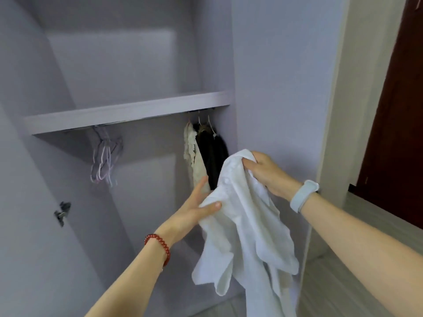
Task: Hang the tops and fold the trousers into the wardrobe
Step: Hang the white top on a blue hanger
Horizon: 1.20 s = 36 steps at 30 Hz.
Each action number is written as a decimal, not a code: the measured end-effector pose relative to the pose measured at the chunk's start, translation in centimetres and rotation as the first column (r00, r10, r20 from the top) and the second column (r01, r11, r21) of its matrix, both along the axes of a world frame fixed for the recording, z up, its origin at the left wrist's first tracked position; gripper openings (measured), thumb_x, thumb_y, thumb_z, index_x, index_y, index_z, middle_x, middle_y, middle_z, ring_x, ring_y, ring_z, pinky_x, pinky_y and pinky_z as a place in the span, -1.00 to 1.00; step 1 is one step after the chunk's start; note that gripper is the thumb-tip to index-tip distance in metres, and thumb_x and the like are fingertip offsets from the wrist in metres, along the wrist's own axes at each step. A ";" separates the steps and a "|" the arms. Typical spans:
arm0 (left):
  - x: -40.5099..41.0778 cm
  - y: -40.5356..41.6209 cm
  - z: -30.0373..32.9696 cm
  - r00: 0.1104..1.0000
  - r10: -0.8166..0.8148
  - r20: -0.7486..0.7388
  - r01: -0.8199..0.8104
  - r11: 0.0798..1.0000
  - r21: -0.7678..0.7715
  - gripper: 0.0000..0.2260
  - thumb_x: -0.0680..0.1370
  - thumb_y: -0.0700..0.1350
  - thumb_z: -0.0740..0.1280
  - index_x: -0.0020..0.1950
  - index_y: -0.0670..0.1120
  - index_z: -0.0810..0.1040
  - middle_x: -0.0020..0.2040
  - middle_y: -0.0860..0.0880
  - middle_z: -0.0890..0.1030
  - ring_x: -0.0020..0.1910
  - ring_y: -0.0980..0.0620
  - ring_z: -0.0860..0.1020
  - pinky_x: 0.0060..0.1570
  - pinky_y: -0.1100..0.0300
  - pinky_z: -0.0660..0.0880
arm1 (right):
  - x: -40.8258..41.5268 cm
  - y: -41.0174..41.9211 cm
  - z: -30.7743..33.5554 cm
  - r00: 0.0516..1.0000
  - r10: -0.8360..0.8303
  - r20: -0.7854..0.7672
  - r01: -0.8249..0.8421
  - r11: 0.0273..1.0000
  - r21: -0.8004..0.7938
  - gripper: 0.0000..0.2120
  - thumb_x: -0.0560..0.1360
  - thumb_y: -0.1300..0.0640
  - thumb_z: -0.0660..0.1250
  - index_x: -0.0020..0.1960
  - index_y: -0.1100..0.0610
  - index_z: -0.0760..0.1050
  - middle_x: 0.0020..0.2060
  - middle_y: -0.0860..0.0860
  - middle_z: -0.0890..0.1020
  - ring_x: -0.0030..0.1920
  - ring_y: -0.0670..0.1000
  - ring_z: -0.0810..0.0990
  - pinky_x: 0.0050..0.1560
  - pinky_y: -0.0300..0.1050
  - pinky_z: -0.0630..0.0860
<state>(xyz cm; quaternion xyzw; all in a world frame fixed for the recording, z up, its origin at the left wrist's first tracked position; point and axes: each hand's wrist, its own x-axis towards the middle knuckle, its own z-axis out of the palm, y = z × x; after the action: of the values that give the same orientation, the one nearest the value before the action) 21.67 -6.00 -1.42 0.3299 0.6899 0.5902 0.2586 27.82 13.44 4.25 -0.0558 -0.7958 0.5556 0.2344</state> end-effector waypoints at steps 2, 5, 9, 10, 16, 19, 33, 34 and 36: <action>0.3 0.0 0.3 0.983 0.156 -0.101 -0.159 0.987 -0.029 -0.76 0.52 -0.06 0.36 0.19 0.02 0.51 0.09 -0.04 0.60 0.05 0.01 0.59 0.07 0.14 0.51 | -1.0 -0.1 -0.1 0.999 -0.036 0.005 0.035 0.999 0.011 -0.84 0.55 0.22 0.19 -0.15 0.13 0.51 -0.33 -0.05 0.52 -0.34 -0.12 0.46 -0.42 -0.41 0.36; -0.6 -0.5 2.5 0.940 0.304 -0.157 -0.310 0.950 -0.018 -0.80 0.59 -0.12 0.25 0.03 -0.23 0.58 -0.04 -0.16 0.62 -0.08 -0.07 0.57 -0.03 0.07 0.51 | -2.6 1.4 -1.1 0.973 -0.229 0.022 0.228 0.973 0.018 -0.94 0.52 0.15 0.26 -0.11 0.13 0.45 -0.22 0.01 0.51 -0.17 0.03 0.46 -0.22 -0.20 0.37; -2.0 -1.5 5.0 0.925 0.362 -0.115 -0.370 0.927 -0.059 -0.74 0.59 -0.10 0.25 0.11 -0.29 0.52 -0.08 -0.20 0.60 -0.14 -0.11 0.56 -0.01 -0.01 0.52 | -2.6 3.7 -3.6 0.891 -0.306 0.337 0.183 0.918 0.351 -0.63 0.49 0.04 0.32 0.22 0.17 0.38 0.13 0.12 0.51 0.14 0.14 0.49 0.10 -0.08 0.42; -2.1 -1.3 5.3 0.921 0.369 -0.123 -0.379 0.923 -0.065 -0.73 0.59 -0.10 0.24 0.11 -0.30 0.51 -0.09 -0.20 0.58 -0.14 -0.10 0.55 0.00 -0.02 0.51 | -2.4 3.5 -4.1 0.885 -0.257 0.388 0.095 0.916 0.389 -0.50 0.49 0.01 0.33 0.35 0.17 0.29 0.26 0.13 0.45 0.24 0.13 0.45 0.20 -0.09 0.38; -2.1 1.6 5.9 0.934 0.330 -0.139 -0.336 0.941 -0.022 -0.83 0.60 -0.13 0.22 -0.16 -0.11 0.49 -0.24 -0.04 0.55 -0.28 0.06 0.52 -0.28 0.26 0.48 | -1.6 -4.0 -3.1 0.870 0.442 0.218 -0.471 0.876 0.102 -0.43 0.51 0.12 0.32 0.43 -0.07 0.15 0.29 -0.15 0.41 0.26 -0.26 0.42 0.23 -0.38 0.34; -2.0 1.7 6.4 0.918 0.311 -0.246 -0.323 0.946 -0.008 -0.80 0.58 -0.09 0.26 -0.24 -0.09 0.49 -0.25 -0.02 0.51 -0.26 0.07 0.49 -0.24 0.26 0.43 | -2.7 -5.5 -3.0 0.931 0.352 0.101 -0.365 0.911 0.191 -0.71 0.53 0.21 0.27 0.22 0.00 0.39 0.11 -0.01 0.58 0.15 -0.11 0.54 0.06 -0.28 0.44; -2.7 -5.4 -3.5 0.909 0.417 0.007 -0.416 0.908 -0.047 -0.69 0.51 0.05 0.33 0.22 0.02 0.42 0.11 0.06 0.59 0.06 0.09 0.58 0.06 0.14 0.56 | -9.0 -10.1 -0.9 0.979 0.199 0.038 -0.200 0.980 0.023 -0.83 0.53 0.22 0.18 0.04 0.22 0.50 -0.14 0.09 0.59 -0.12 0.03 0.56 -0.06 -0.07 0.51; -2.9 -5.1 -3.6 0.898 0.439 0.006 -0.439 0.898 -0.033 -0.69 0.49 0.04 0.36 0.21 0.03 0.45 0.09 0.08 0.61 0.05 0.10 0.60 0.07 0.13 0.56 | -9.2 -10.5 -1.2 0.972 0.232 0.047 -0.234 0.971 0.043 -0.83 0.54 0.21 0.18 0.06 0.20 0.50 -0.10 0.08 0.60 -0.09 0.03 0.57 -0.02 -0.07 0.51; -4.2 -5.2 -3.9 0.854 0.520 0.011 -0.520 0.854 -0.005 -0.75 0.49 -0.03 0.39 0.14 -0.02 0.53 0.05 0.04 0.65 0.03 0.08 0.61 0.08 0.12 0.55 | -9.9 -10.6 -1.8 0.953 0.300 0.048 -0.302 0.952 0.052 -0.86 0.55 0.18 0.20 0.08 0.11 0.48 -0.04 0.02 0.60 -0.02 -0.03 0.57 0.04 -0.14 0.50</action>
<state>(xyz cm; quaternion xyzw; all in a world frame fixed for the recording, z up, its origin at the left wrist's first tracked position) 17.50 -11.23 -5.35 0.1279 0.7524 0.6393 0.0940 17.87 2.82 2.50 0.0620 -0.8154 0.5601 0.1329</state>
